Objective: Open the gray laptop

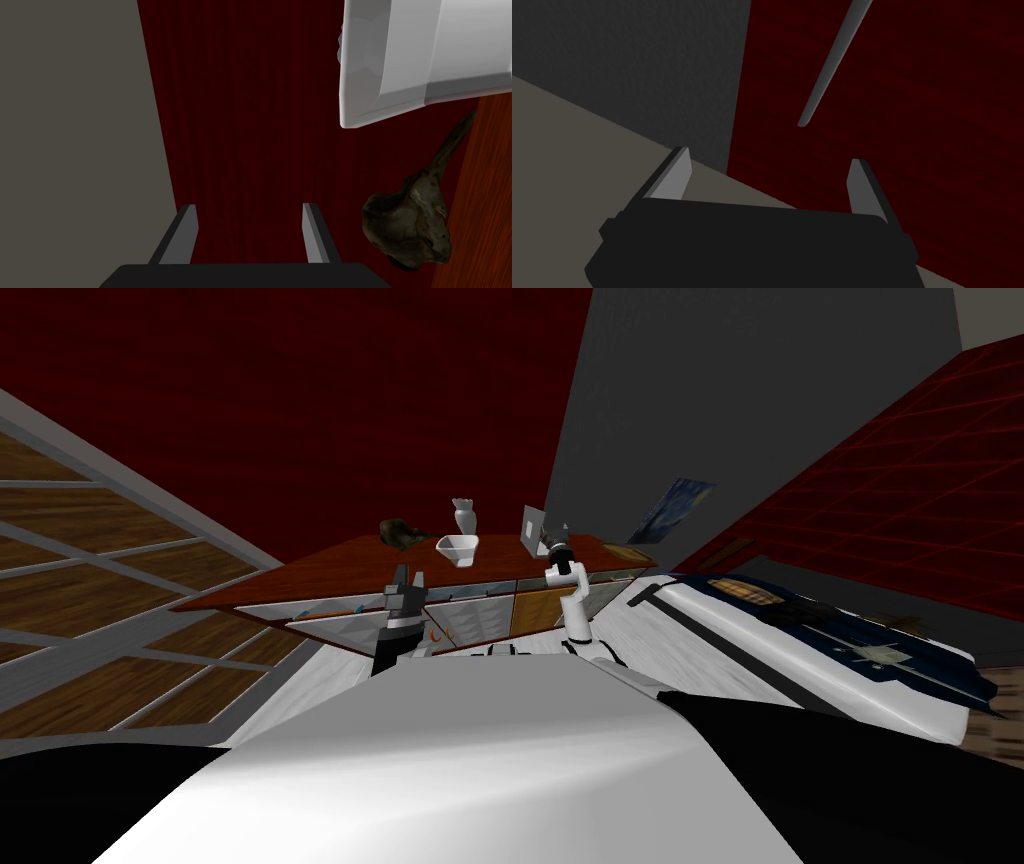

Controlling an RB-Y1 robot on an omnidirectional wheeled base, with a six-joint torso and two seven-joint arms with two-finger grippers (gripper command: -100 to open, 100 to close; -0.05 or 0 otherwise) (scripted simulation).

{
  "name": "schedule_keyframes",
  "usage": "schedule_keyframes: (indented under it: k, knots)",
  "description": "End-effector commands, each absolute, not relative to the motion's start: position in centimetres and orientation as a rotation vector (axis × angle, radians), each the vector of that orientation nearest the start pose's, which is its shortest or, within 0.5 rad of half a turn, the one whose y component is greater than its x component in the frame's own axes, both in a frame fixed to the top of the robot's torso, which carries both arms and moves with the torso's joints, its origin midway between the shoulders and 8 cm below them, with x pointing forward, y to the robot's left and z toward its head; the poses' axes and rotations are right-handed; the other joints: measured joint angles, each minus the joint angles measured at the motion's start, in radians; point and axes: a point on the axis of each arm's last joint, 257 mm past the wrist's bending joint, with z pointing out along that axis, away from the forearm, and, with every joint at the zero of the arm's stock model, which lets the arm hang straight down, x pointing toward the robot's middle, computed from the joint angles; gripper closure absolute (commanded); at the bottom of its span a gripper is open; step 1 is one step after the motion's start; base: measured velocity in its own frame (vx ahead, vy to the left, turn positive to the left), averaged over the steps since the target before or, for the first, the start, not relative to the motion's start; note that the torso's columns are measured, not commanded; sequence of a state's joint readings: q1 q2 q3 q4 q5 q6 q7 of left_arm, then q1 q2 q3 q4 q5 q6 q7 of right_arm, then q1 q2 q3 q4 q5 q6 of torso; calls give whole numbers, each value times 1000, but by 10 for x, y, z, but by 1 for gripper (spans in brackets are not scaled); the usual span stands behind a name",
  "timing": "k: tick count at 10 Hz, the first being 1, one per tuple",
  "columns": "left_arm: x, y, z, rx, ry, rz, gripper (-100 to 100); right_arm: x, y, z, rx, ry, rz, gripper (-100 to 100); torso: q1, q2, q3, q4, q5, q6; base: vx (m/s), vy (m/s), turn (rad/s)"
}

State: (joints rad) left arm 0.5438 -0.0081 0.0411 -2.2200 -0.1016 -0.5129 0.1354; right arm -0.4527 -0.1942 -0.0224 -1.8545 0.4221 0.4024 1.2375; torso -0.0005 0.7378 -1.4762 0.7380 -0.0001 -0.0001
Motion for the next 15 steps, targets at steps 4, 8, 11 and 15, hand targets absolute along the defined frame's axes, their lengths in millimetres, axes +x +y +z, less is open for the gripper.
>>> schedule_keyframes:
  k: [4, 8, 11, 15]
  knots:
    - [348, 290, -15, -721, 689, -1288, 0, 622, -237, 86, -155, 1284, -411, -100, 1, 0, 0, 0, 0, 0, 3, -24, 26]
    - [348, 290, -15, -721, 689, -1288, 0, 637, -236, 90, -199, 1343, -532, -100, 1, 0, 0, 0, 0, 0, 3, -20, 24]
    - [348, 290, -15, -721, 689, -1288, 0, 648, -232, 95, -242, 1392, -630, -100, 1, 0, 0, 0, 0, 0, 3, -21, 23]
    - [348, 290, -15, -721, 689, -1288, 0, 656, -228, 97, -288, 1449, -720, -100, 0, -2, -1, -1, 0, 0, 2, -21, 24]
